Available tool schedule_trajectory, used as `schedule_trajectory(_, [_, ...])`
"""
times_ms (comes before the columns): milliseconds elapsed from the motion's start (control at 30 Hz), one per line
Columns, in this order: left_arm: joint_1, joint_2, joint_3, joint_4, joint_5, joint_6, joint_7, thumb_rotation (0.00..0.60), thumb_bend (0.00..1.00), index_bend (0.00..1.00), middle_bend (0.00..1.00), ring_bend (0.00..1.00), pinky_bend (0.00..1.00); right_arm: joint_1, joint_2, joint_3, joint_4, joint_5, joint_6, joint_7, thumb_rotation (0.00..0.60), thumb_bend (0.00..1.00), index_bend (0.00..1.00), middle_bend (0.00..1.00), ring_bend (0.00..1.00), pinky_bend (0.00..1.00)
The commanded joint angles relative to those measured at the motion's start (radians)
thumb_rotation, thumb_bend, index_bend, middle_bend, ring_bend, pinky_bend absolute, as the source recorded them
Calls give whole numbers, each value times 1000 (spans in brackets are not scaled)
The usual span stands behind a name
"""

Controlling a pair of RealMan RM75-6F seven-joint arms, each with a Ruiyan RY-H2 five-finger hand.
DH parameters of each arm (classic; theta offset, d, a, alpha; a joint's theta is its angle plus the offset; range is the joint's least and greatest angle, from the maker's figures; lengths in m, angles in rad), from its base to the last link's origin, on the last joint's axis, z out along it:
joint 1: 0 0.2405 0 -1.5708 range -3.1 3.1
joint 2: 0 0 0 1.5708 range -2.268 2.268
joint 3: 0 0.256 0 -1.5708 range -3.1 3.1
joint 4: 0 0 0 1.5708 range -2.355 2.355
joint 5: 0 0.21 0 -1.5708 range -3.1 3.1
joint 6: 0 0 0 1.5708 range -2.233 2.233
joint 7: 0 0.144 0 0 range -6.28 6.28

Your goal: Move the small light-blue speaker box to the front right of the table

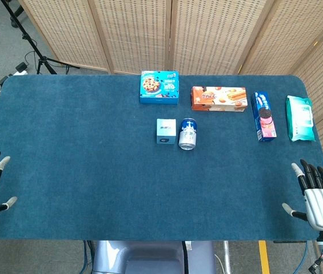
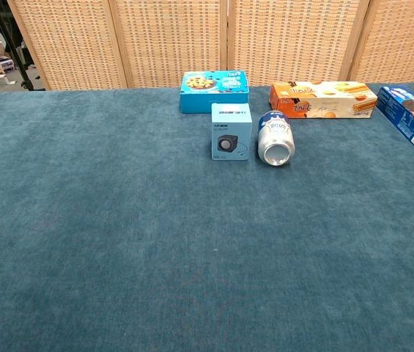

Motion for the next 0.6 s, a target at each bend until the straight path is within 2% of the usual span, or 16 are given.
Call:
schedule_trajectory(33, [0, 0, 0, 0, 0, 0, 1, 600, 0, 0, 0, 0, 0, -1, 0, 0, 0, 0, 1, 0, 600, 0, 0, 0, 0, 0])
schedule_trajectory(433, [-7, -2, -6, 1, -16, -16, 3, 600, 0, 0, 0, 0, 0, 17, 5, 14, -6, 6, -18, 27, 600, 0, 0, 0, 0, 0])
schedule_trajectory(600, [-11, -5, -17, -1, -35, -21, 11, 600, 0, 0, 0, 0, 0, 109, 50, 54, -34, 8, -134, 72, 600, 0, 0, 0, 0, 0])
